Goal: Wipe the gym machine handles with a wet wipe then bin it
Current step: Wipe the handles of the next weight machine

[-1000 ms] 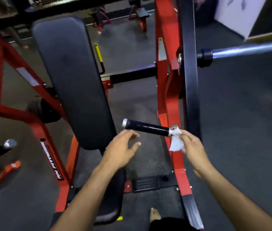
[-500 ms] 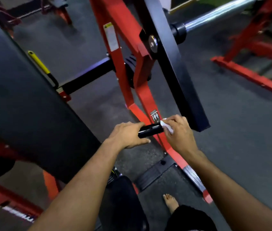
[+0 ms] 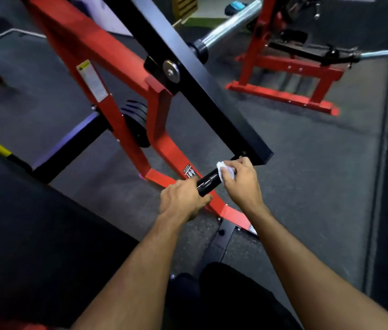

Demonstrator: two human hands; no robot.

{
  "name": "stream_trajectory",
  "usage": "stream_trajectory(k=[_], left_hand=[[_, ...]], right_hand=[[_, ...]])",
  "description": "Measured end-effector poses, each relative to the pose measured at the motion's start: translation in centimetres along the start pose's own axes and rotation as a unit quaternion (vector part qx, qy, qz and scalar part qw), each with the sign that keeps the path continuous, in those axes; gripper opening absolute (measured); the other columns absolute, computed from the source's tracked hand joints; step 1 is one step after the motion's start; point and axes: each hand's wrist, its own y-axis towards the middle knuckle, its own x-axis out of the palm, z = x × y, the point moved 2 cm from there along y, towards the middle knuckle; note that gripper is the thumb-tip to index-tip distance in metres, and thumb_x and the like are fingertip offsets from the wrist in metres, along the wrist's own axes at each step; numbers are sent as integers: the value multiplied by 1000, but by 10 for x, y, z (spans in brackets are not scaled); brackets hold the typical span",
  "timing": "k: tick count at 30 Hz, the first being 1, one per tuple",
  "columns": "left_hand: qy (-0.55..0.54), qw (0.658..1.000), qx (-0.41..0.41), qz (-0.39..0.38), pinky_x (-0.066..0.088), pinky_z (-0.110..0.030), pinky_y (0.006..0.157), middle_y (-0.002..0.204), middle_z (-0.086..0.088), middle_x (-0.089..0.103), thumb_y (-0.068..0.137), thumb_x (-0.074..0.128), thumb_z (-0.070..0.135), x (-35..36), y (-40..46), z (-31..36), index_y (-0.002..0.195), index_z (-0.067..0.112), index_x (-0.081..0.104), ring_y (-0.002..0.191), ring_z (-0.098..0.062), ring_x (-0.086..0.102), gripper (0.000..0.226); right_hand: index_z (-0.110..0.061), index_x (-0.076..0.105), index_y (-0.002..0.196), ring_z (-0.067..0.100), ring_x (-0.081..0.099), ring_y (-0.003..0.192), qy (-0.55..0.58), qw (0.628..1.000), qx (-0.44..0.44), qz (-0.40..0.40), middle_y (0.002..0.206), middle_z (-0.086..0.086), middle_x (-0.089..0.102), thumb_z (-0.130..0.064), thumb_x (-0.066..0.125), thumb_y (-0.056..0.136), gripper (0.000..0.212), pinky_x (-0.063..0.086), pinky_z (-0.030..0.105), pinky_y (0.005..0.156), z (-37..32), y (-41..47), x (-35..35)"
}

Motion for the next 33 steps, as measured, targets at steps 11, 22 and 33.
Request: stream_trajectory(k=[11,22,33], left_hand=[[-5,1000,8,7,48,-36,84,109,-2,72,83,61,62,6,5,-5,118,33,61,107,-32,67,45],[14,1000,15,3,46,-35,79,109,-3,72,82,68,51,-1,2,0,116,33,60,106,-32,67,40],[7,1000,15,-2,43,-34,75,108,-1,72,82,69,50,-2,1,0,118,34,60,103,-30,67,40]], right_hand=[[-16,74,98,19,59,83,-33,997,-10,73,94,3,59,-24,60,97,16,48,34,77,11,10,9],[-12,72,96,22,60,82,-21,994,-51,99,89,4,62,-23,58,98,18,49,39,74,19,12,15],[-11,70,97,23,60,82,-42,992,-90,76,90,3,62,-21,56,100,17,48,38,73,15,5,12]])
